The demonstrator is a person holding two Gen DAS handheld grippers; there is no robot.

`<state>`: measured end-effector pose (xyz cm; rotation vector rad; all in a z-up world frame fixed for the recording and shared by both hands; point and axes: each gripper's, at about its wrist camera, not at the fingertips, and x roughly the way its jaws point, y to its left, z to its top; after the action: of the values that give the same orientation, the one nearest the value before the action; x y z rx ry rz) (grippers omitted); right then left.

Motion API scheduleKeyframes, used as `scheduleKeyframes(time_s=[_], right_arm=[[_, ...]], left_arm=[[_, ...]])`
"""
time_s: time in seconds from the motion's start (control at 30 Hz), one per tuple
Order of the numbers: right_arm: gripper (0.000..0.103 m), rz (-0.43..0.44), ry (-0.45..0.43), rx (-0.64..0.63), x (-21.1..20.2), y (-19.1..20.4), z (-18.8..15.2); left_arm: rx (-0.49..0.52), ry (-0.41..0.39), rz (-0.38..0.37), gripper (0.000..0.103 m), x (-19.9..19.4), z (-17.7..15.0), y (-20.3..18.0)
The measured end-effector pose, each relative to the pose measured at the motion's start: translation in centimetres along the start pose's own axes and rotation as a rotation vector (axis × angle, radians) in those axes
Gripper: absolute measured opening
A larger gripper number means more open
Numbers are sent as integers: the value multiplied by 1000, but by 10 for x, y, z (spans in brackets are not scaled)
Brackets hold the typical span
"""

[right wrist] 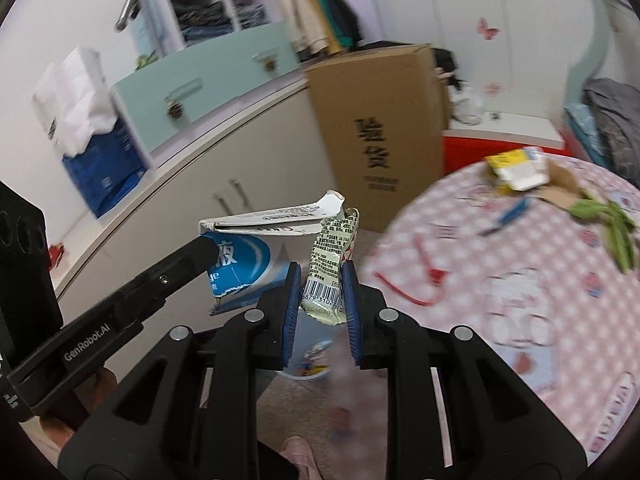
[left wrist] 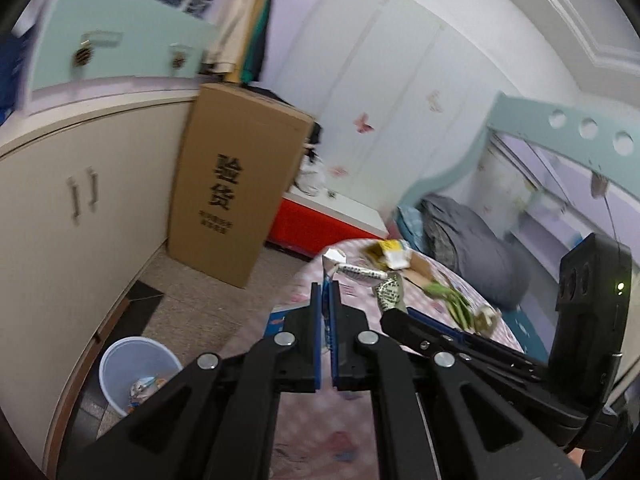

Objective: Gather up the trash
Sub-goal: 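Carry both items over the wastebasket and open the right tool to drop the tube, then open the left tool to drop its item into the wastebasket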

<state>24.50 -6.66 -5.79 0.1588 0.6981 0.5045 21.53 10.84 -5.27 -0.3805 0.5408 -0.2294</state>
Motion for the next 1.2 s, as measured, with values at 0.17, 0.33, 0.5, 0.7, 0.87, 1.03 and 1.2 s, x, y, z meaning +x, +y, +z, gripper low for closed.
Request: scheduleKeyframes(time_s=[0.17,0.33,0.5,0.7,0.87,1.03,1.2], right_arm=[[21,74,68,-34,52,39,1],[21,119,136,-55,108,67,-2],[31,164,186,-59,172,88,-8],[58,133,264,-35,232,94,-26],[63,106,284,-44,238,91,-37],[67,66,274,-42,235,85,-39],[69,42,251,-44,228,81,-39]], left_arm=[[-75,-19,108,3,-7,2,58],[-133,1,251,3,2,-2,115],[-175,31,398,3,15,-8,169],[-224,92,499,3,36,-21,227],[-228,136,515,3,52,-29,243],[-221,161,517,3,62,-33,245],[-214,176,520,3,68,-33,240]])
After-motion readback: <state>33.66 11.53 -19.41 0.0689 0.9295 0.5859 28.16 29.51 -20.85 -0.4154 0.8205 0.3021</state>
